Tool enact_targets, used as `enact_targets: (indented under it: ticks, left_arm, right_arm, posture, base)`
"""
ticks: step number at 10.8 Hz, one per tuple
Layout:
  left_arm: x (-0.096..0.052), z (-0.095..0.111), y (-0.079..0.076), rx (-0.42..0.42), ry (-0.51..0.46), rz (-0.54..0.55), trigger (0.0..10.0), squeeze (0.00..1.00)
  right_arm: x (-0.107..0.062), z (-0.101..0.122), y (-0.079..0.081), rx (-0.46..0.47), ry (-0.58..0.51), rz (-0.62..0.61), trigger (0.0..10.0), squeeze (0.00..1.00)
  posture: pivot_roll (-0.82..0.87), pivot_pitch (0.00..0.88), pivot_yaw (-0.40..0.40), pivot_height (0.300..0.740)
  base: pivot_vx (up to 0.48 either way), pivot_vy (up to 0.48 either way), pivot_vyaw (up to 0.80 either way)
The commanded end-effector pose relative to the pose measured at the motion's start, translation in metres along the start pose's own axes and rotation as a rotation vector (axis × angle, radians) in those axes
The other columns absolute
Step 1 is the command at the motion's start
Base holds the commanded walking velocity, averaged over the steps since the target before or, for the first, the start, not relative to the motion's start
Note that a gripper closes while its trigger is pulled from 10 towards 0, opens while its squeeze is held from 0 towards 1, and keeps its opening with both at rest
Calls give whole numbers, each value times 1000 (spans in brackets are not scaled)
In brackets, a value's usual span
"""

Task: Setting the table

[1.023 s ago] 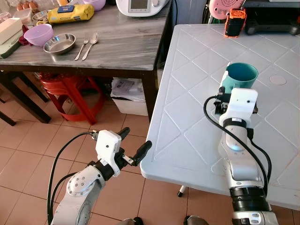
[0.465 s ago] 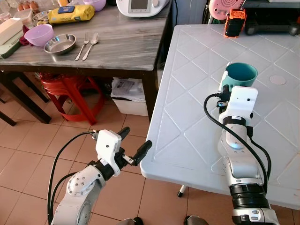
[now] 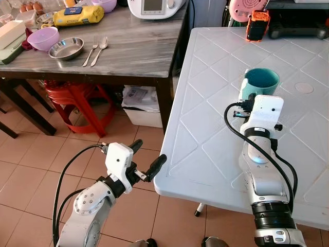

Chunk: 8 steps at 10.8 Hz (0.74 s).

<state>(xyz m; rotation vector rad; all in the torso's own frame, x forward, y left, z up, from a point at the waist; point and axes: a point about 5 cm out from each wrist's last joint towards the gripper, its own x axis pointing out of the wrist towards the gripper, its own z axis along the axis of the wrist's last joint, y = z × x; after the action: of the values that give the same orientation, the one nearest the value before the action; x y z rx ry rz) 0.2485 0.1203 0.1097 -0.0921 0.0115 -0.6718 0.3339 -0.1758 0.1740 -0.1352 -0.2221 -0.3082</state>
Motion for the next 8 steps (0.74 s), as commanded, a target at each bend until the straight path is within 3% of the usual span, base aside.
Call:
enact_targets:
  ticks: [1,8]
  left_arm:
    - [-3,-2,4,11,14,12,10000,0]
    - [6,9,3,-54,-70,-21,10000,0]
  right_arm:
    - [1,-2,4,9,10,13,0,0]
    - [6,-1,0,13,1,-3,0,0]
  posture:
    - [-37,168,129,740]
    - [-45,133,126,740]
  base:
    - [0,0,0]
    - [0,0,0]
